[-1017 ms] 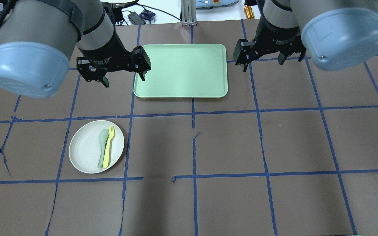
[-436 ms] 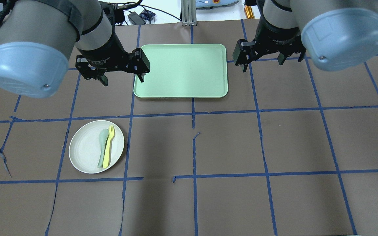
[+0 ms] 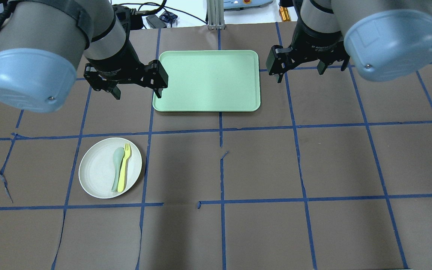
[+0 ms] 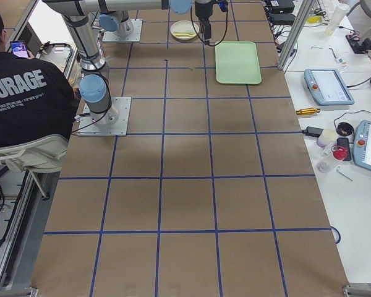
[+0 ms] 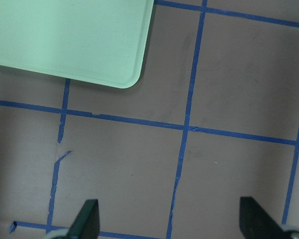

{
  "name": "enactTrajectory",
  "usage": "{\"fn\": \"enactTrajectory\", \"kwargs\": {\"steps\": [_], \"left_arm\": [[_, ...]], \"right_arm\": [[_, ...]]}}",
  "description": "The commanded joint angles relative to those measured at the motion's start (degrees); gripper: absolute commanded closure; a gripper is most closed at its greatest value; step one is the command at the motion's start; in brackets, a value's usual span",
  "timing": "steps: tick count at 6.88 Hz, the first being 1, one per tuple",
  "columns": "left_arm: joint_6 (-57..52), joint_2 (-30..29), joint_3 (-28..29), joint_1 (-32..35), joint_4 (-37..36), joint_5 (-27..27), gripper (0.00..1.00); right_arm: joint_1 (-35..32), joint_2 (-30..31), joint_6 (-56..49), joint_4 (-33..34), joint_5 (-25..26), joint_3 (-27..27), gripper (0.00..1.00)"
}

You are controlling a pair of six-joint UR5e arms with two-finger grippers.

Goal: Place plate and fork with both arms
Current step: 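Move the left gripper down to the white plate's rim and grasp it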

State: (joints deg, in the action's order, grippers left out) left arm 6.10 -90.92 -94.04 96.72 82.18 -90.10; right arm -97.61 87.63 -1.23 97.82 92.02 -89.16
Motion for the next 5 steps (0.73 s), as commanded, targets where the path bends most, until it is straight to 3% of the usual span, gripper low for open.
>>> {"fn": "enactTrajectory", "kwargs": {"steps": [1,2,4,5], "left_arm": [[-12.87,0.83,-10.49,-12.00,-4.01,0.10,0.00],[-16.43,0.05,-14.90,-18.34,-6.92,0.10,0.00],[-31.08,-2.41,-24.55,-32.57,-13.77,0.18,0.10],[-31.84,-3.99,-29.13,-36.39,-23.37,0.18,0.12]], "right_arm": [[-0.03,0.00,0.00,0.00,0.00,-0.40,0.00],[-0.03,-0.09,0.09,0.00,0.00,-0.58,0.00],[-0.21,-0.87,0.09,0.00,0.00,-0.58,0.00],[-0.21,-0.88,0.09,0.09,0.00,-0.58,0.00]]}}
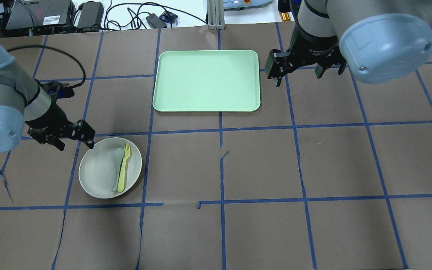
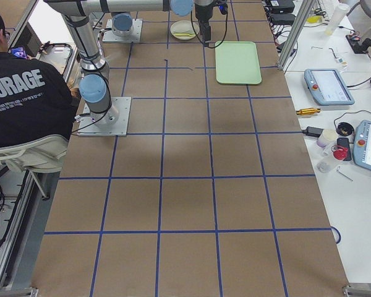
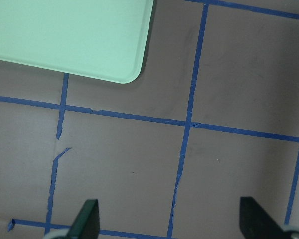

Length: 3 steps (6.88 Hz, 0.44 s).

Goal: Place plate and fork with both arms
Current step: 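Move the left gripper down to the white plate's rim and grasp it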

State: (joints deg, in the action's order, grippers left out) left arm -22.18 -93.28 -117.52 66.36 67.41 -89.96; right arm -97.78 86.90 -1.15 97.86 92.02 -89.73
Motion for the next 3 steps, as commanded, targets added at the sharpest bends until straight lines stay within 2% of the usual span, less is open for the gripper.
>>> {"fn": "enactTrajectory", "kwargs": {"steps": [1,2,3], "left_arm": [[-3.49,-2.86,-8.92,-6.16,-14.00,0.14,0.13],[-3.05,-3.31,-10.69,-6.51,-17.01,1.36,0.17],[-2.70,-3.92,-11.41,-6.68,-18.35,3.20,0.26]], "right_arm": [[-0.04,-0.23,0.00,0.05,-0.09,-0.01,0.00],[-0.04,-0.24,0.00,0.05,-0.09,-0.01,0.00],[-0.04,-0.32,0.00,-0.04,0.00,-0.01,0.00]]}}
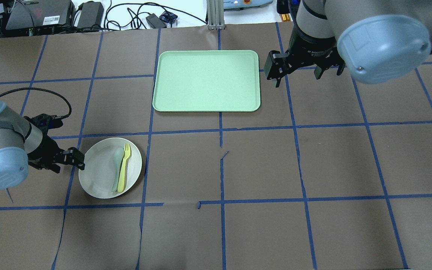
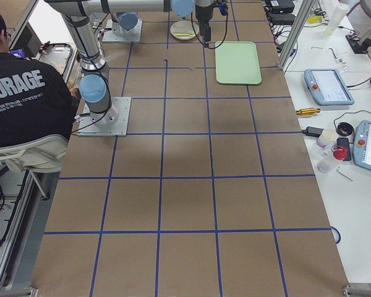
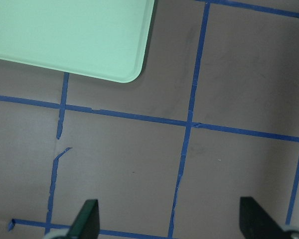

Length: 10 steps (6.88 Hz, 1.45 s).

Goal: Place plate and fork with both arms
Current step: 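Move the left gripper down to the white plate's rim and grasp it, then lift the white plate with the left gripper and set it on the tray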

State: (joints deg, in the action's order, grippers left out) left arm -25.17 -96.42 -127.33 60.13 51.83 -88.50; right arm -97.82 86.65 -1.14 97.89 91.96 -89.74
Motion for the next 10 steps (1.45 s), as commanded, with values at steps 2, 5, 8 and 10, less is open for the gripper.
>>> {"fn": "enactTrajectory", "kwargs": {"steps": [2,5,8,10], "left_arm": [[1.35,-1.49,-2.30,-0.37,-2.70,3.96,0.72],[1.18,-2.11,-1.61,-0.37,-2.87,4.21,1.00],[0.56,-4.12,16.26,0.42,13.76,18.61,1.00],[7.44,-14.61,27.77,10.65,10.16,22.93,1.00]], "right_arm": [[0.00,-0.07,0.00,-0.06,0.06,0.09,0.00],[0.00,-0.07,0.00,-0.06,0.06,0.35,0.00],[0.00,-0.25,0.00,0.02,-0.03,0.70,0.00],[0.00,-0.25,0.00,0.02,-0.03,0.70,0.00]]}}
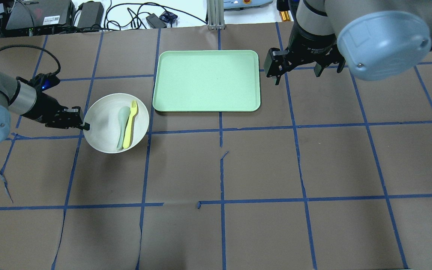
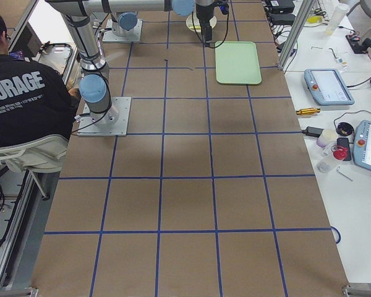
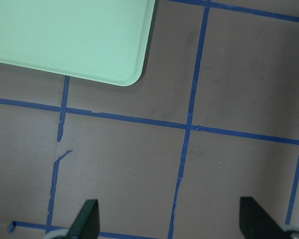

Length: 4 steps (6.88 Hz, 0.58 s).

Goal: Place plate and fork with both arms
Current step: 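Lift the white plate with the left gripper and set it on the tray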

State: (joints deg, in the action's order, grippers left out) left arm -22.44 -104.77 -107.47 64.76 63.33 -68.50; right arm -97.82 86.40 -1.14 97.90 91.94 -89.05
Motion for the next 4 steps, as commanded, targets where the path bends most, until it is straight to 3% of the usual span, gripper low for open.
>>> {"fn": "enactTrajectory", "kwargs": {"steps": [1,2,4], "left_arm": [[8.95,-13.63,17.63,11.91,-1.28,2.59,1.00],[11.52,-21.01,25.39,16.84,-1.36,2.06,1.00],[21.26,-30.27,36.84,23.98,-1.36,1.27,1.00]], "right_arm": [[0.00,0.00,0.00,0.01,-0.01,-0.07,0.00],[0.00,0.00,0.00,0.01,-0.01,-0.15,0.00],[0.00,0.00,0.00,0.01,-0.01,-0.15,0.00]]}}
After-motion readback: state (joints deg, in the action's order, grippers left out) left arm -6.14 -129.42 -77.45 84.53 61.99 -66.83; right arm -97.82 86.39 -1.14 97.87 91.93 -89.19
